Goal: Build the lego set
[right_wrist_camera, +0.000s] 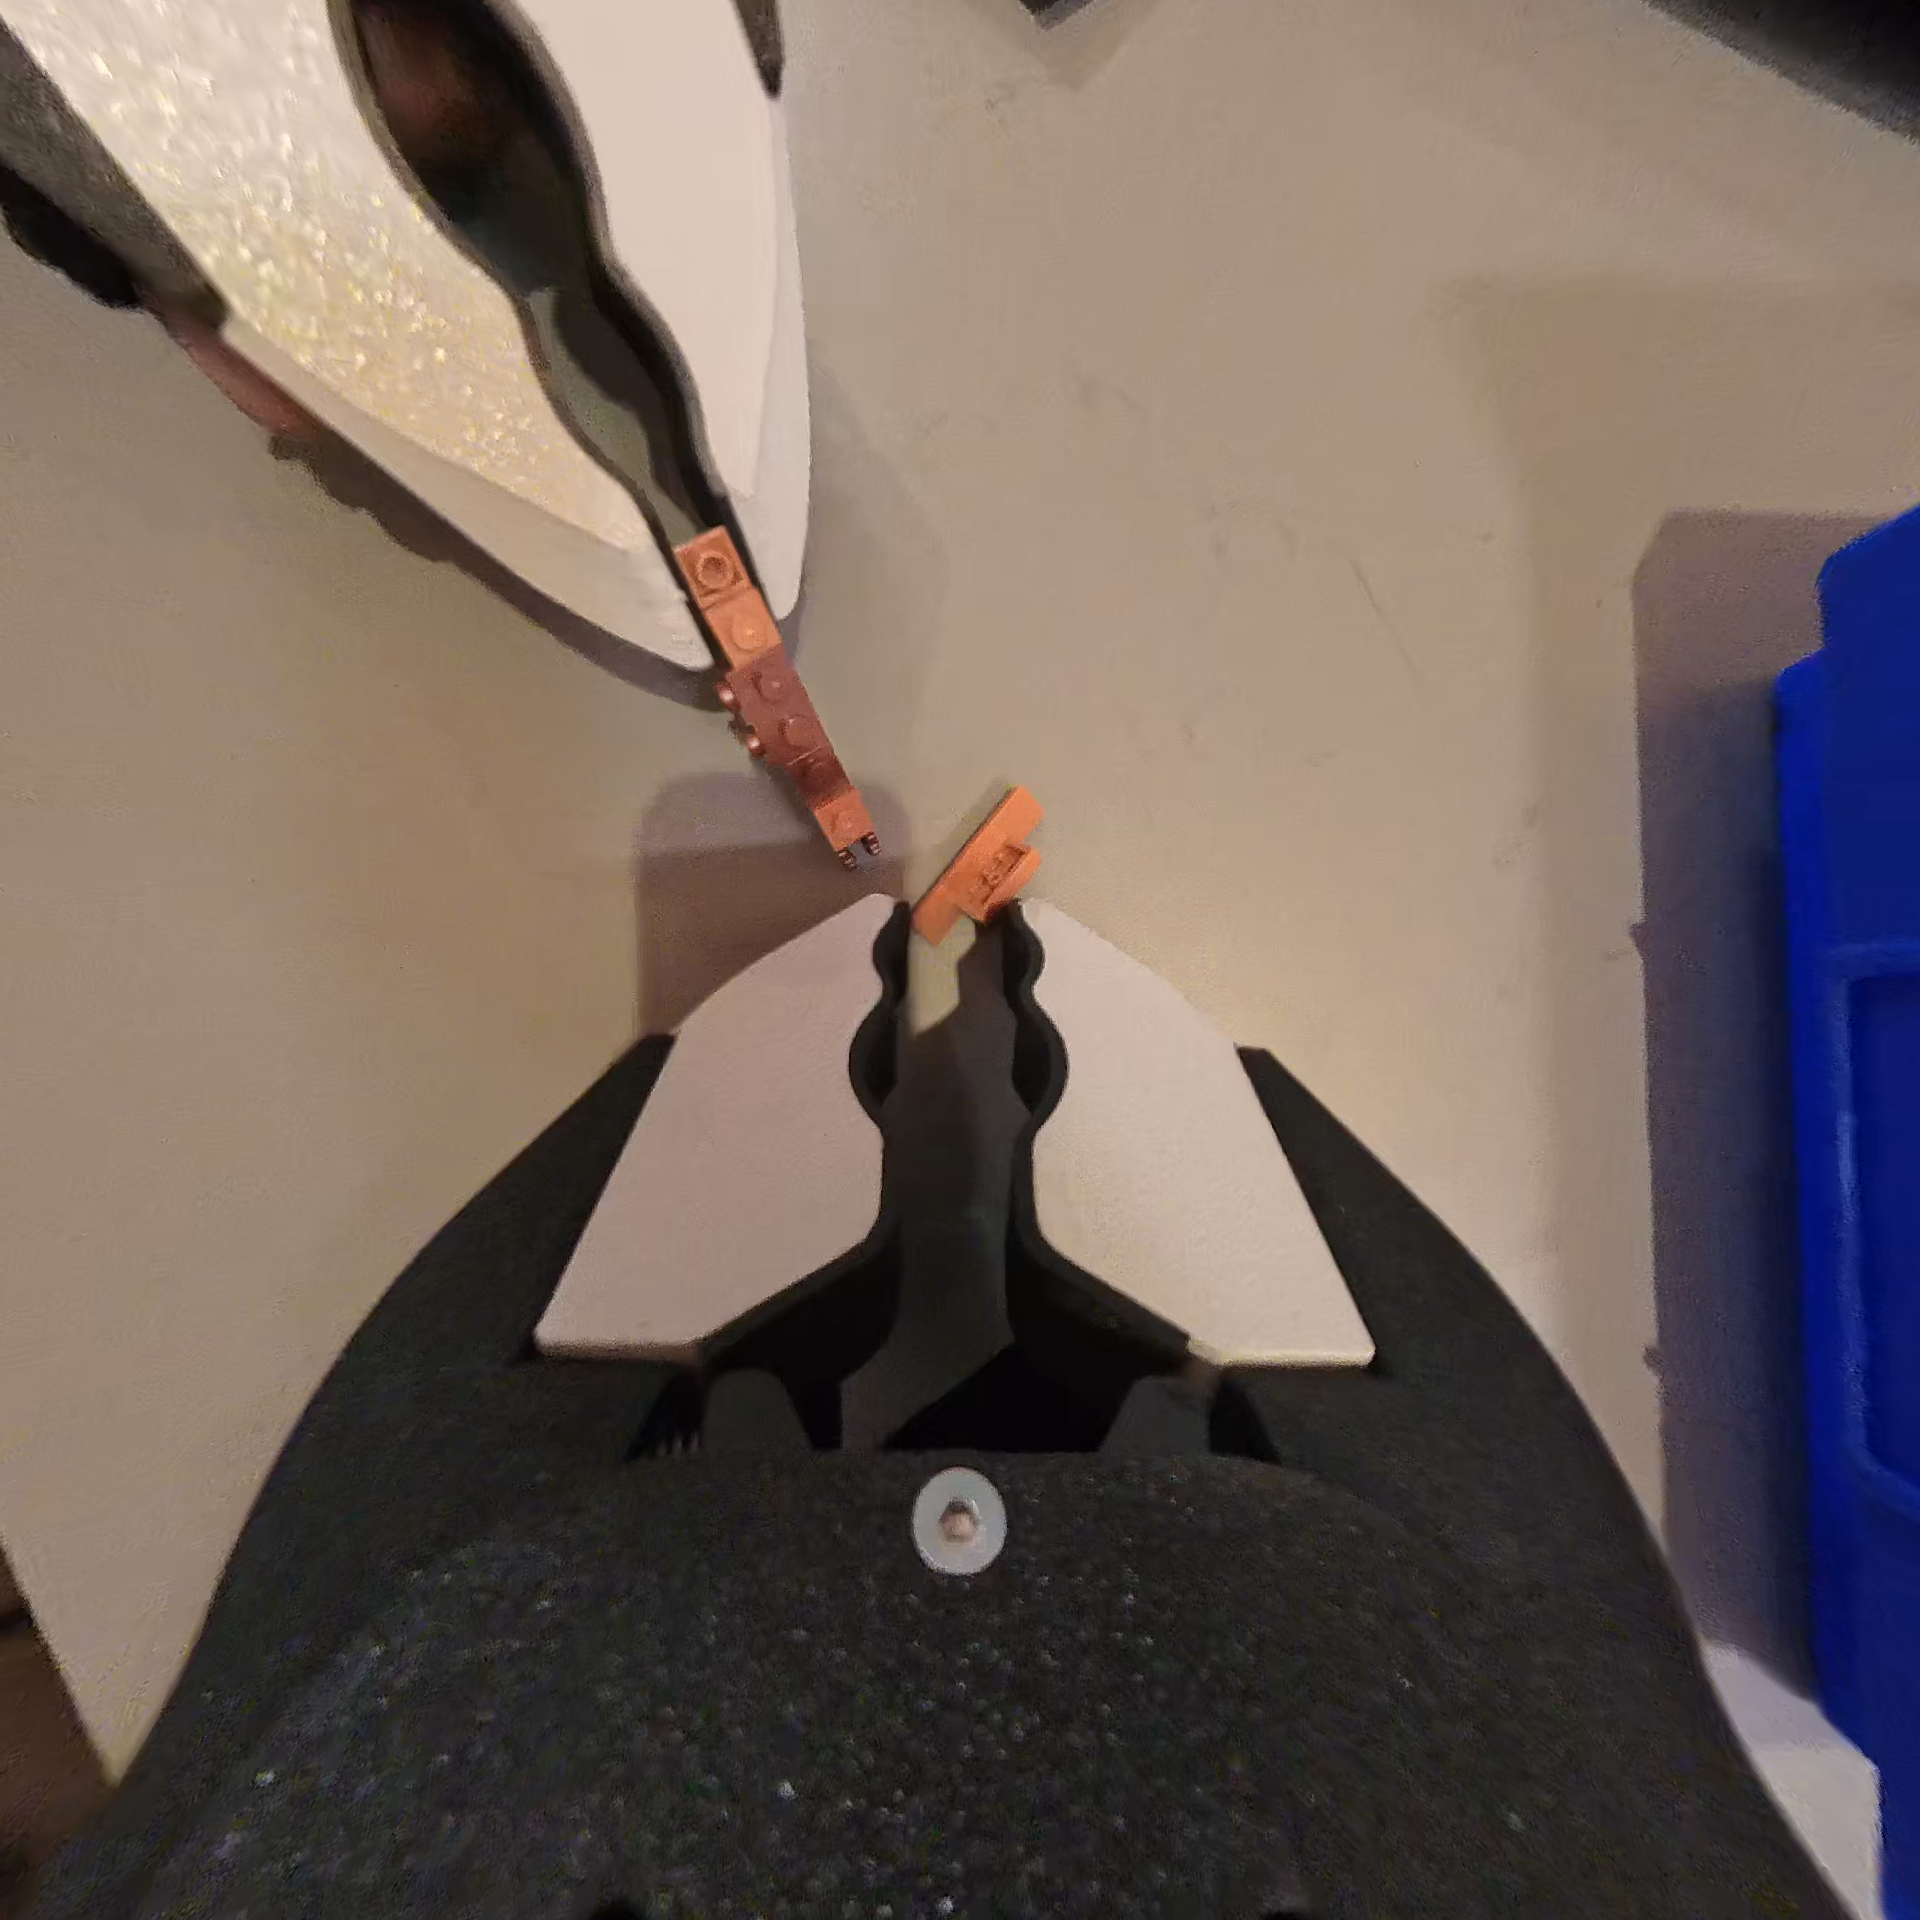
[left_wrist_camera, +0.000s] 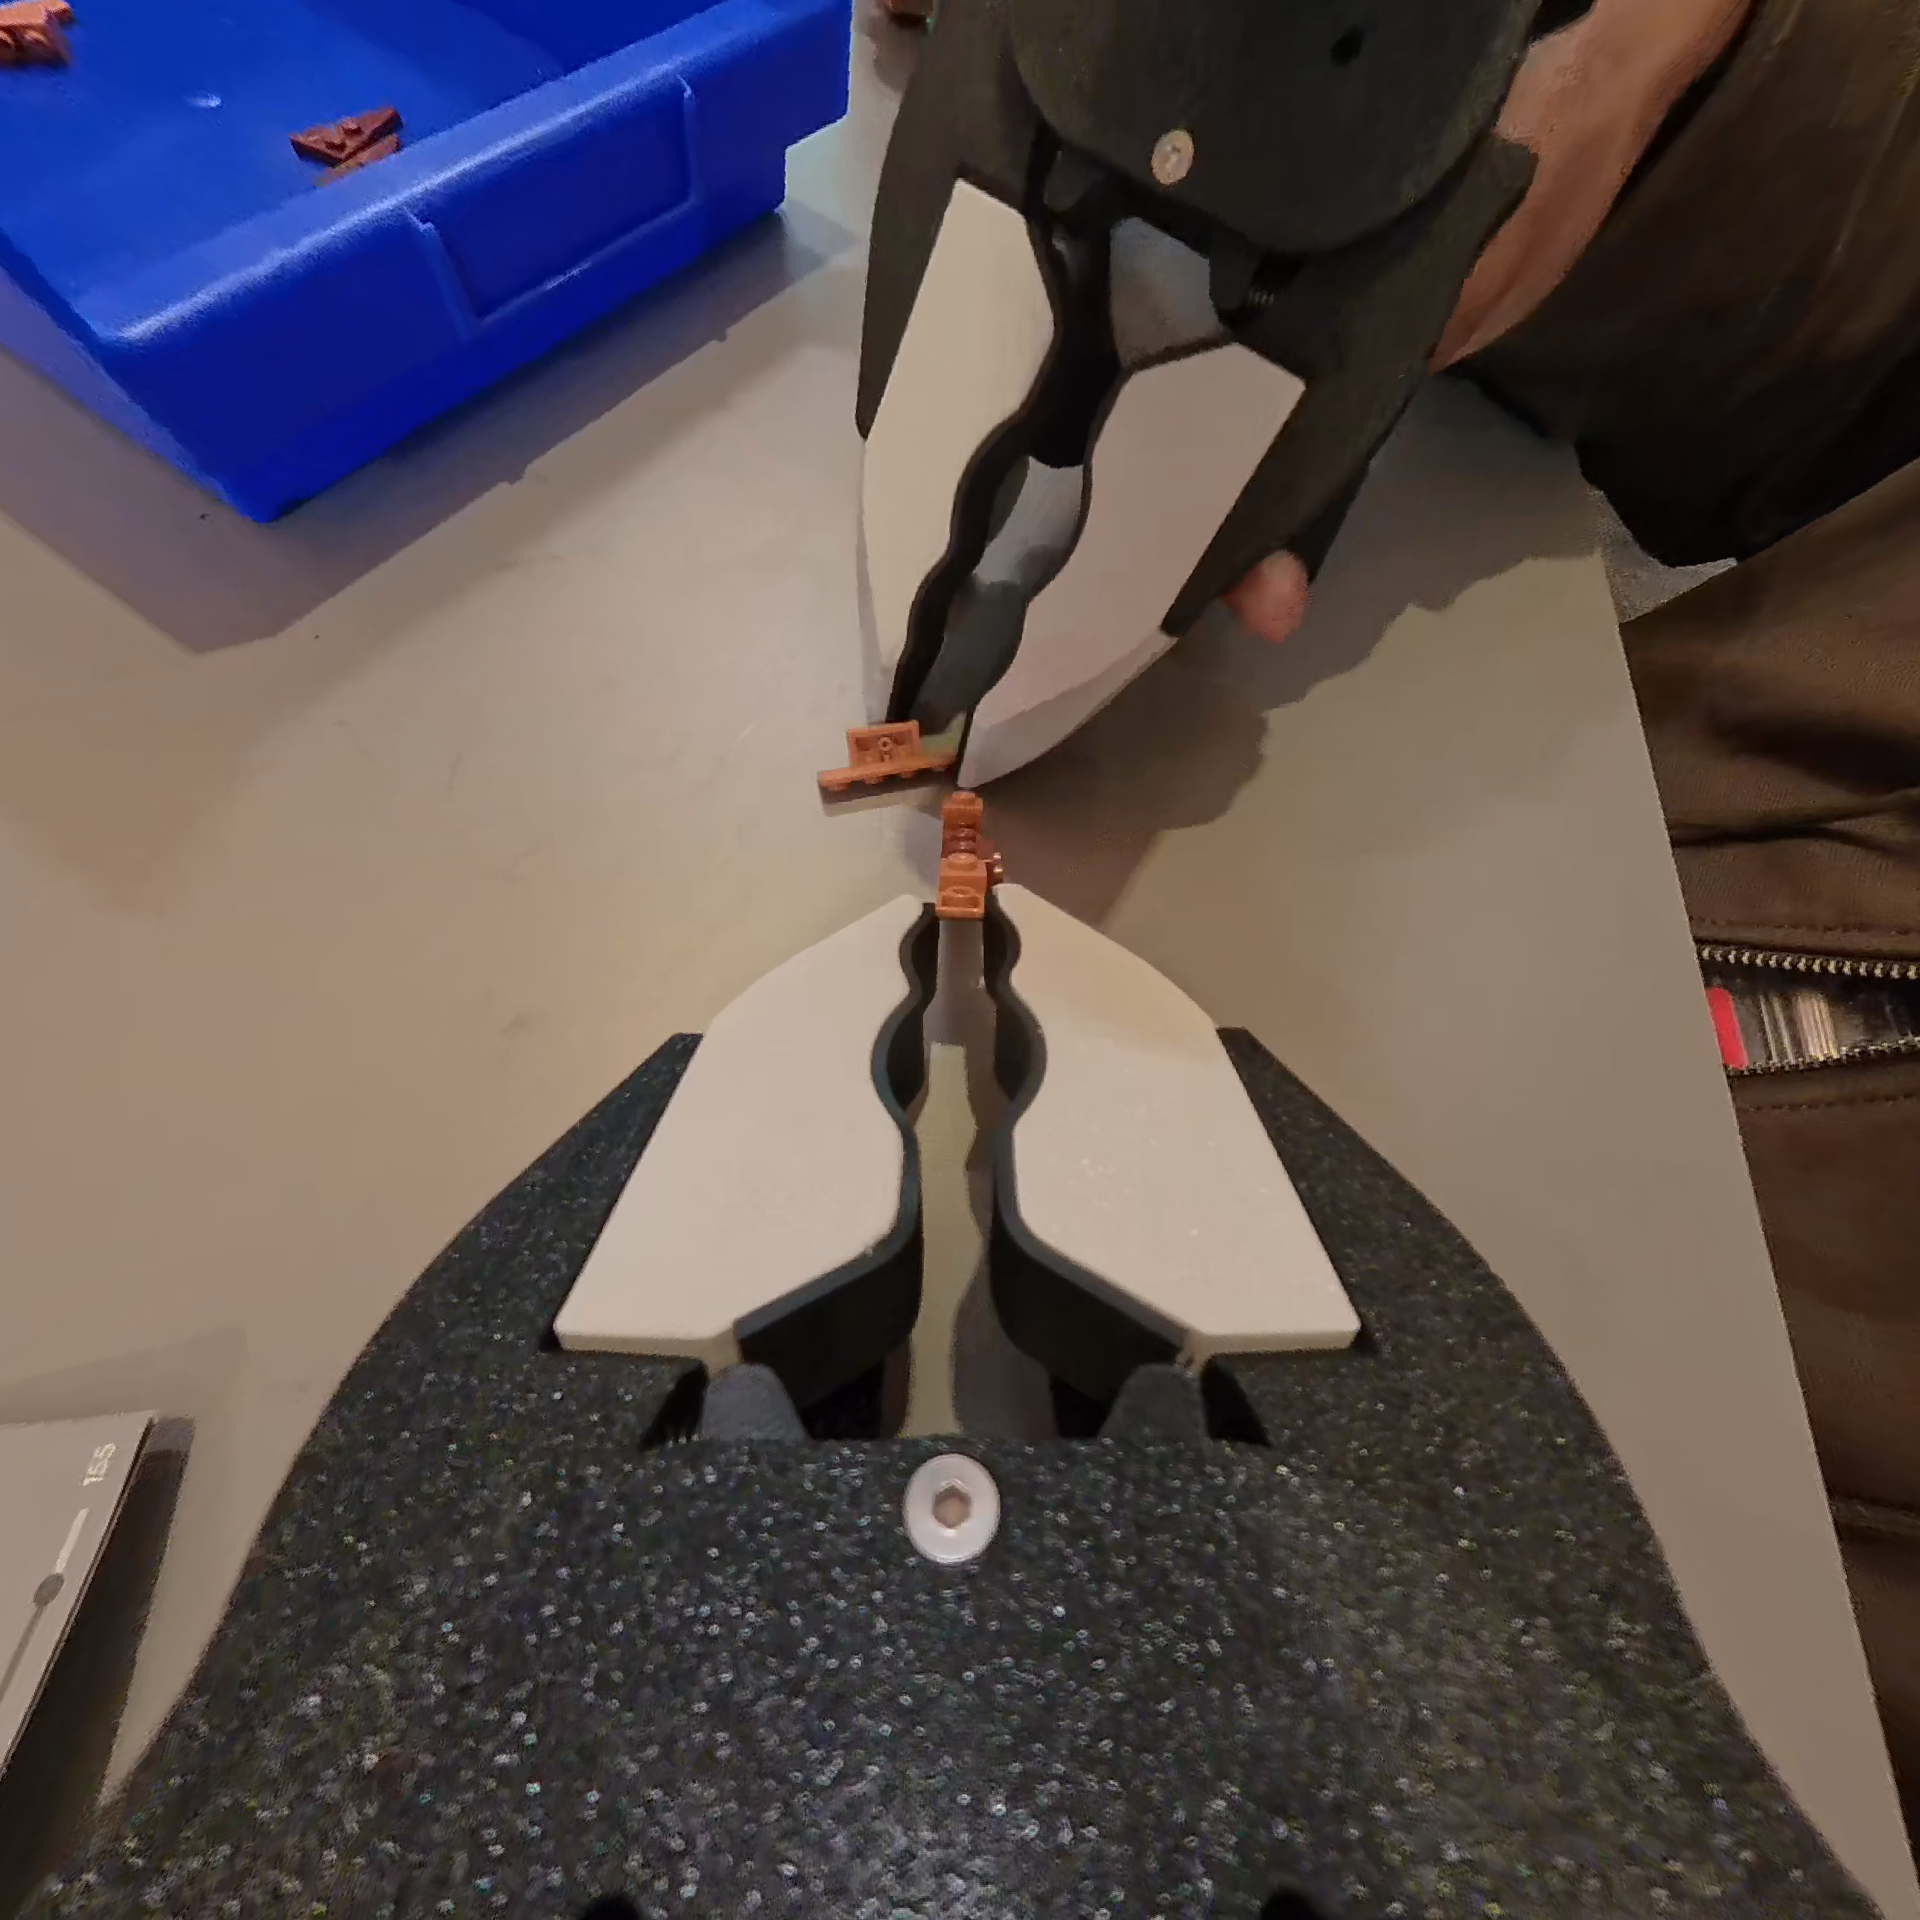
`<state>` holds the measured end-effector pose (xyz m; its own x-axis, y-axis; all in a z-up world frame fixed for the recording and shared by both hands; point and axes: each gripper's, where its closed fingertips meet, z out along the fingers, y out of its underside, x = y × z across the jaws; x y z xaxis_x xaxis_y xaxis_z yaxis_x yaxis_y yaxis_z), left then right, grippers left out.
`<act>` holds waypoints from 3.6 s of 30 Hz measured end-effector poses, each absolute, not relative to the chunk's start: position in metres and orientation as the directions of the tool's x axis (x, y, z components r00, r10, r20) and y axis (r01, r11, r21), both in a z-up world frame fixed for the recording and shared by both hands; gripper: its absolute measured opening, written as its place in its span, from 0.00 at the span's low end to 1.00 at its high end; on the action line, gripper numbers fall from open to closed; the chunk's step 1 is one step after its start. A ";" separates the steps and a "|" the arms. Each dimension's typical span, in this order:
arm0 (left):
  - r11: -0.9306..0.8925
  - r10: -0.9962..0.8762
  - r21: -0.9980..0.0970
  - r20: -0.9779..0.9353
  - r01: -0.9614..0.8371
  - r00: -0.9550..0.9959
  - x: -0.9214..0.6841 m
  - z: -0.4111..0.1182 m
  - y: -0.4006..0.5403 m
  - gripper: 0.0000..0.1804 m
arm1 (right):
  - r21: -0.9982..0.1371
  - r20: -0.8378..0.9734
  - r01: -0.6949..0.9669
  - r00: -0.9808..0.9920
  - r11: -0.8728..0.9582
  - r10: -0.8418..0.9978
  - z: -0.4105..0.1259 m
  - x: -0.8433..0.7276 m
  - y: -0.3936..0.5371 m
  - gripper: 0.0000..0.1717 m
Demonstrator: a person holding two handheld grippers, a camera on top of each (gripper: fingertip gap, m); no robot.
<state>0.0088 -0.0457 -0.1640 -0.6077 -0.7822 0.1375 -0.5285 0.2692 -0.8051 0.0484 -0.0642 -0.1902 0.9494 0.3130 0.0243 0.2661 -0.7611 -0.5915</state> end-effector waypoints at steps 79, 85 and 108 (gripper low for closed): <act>0.135 -0.779 -0.822 0.257 -0.553 -0.572 0.006 -0.158 -0.024 0.04 | -0.365 0.511 0.842 0.538 -0.397 0.671 -0.185 0.061 -0.055 0.09; 0.183 -0.765 -0.822 0.225 -0.539 -0.604 0.003 -0.161 -0.027 0.04 | -0.339 0.508 0.887 0.453 -0.314 0.733 -0.186 0.061 -0.048 0.07; 0.360 -0.734 -0.889 -0.082 -0.284 -0.674 0.010 -0.148 -0.034 0.04 | -0.786 0.130 0.464 0.771 -0.409 0.624 -0.138 0.034 -0.049 0.01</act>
